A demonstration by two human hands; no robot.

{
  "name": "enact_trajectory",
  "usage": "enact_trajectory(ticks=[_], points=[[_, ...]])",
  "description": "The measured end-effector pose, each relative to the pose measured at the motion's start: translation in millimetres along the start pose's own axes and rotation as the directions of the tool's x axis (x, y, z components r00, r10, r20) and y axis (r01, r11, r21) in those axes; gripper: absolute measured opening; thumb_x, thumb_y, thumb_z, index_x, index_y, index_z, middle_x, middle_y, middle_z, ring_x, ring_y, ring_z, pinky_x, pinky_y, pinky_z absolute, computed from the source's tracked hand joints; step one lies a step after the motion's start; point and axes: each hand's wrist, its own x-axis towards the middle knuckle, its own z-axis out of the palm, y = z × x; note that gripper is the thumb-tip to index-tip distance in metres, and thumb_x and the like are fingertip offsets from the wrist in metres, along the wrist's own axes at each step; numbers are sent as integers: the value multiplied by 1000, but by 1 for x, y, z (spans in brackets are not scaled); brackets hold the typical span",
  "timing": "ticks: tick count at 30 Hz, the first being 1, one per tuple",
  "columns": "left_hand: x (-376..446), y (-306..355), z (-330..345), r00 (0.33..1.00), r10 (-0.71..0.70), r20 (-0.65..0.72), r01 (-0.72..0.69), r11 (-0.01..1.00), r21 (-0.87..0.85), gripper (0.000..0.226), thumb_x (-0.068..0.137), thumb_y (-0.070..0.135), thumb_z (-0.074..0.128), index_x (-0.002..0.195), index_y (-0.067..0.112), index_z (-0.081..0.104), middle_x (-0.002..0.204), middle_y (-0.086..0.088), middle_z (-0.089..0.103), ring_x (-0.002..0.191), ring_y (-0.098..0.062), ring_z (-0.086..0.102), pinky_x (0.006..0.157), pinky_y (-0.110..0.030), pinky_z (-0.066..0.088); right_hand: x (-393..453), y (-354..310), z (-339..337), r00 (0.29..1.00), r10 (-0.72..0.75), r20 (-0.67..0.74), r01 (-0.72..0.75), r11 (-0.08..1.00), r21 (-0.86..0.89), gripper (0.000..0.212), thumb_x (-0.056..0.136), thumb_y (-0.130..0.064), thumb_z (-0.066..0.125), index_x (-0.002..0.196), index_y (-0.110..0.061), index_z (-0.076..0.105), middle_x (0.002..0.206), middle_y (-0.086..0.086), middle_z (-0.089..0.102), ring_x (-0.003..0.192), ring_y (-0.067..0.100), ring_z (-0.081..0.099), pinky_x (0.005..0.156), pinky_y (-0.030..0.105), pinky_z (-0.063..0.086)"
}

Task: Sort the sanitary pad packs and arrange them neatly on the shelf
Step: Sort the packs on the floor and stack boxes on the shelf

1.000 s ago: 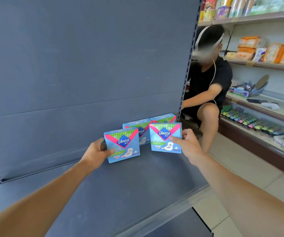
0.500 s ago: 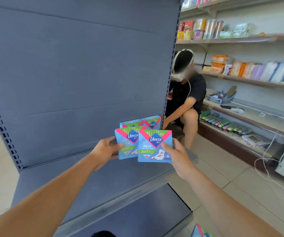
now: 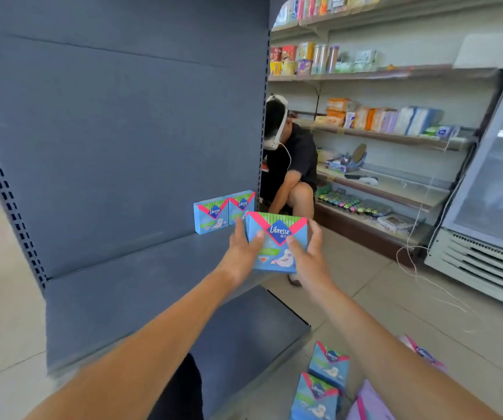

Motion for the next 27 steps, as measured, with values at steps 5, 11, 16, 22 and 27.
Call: enact_trajectory(ticks=[5,11,16,22,27], points=[[-31,-30,34,994,109,31,-113,969,220,29,103,30,44,131,26,44,122,4,64,101,-11,63,76,-7,46,-55,17,-37,993,-68,-97,49,980,-191,57,99,-17,54,149,-22,26,120,-4,59,91,2,64,80,18,52],[-65,-75,78,992,19,123,-41,983,179,48,103,21,45,148,19,29,123,-1,62,97,-12,66,80,-18,54,-102,55,-75,986,-23,-164,-40,929,-368,62,100,-28,51,153,-23,20,127,-2,58,102,13,61,78,16,44],[-68,-107,117,983,1,183,-36,982,188,63,94,40,49,150,26,25,121,2,64,98,-14,67,83,-29,52,-121,88,-104,968,42,-246,-148,892,-428,65,101,-17,47,154,-13,12,131,-3,36,111,6,44,68,-6,34],[-82,-182,140,915,-248,319,130,928,348,83,97,10,50,155,28,-8,102,-3,58,75,-17,55,53,-8,41,-149,182,-113,954,218,-204,-299,698,-651,62,103,-27,37,156,-22,7,134,20,47,111,34,53,88,32,43],[-115,-287,132,817,-466,340,282,836,470,77,88,4,48,153,35,21,117,-5,66,76,-19,58,71,-27,47,-211,268,-87,923,374,-95,-317,596,-738,52,104,-25,36,155,-23,23,150,28,30,122,44,48,95,44,44]])
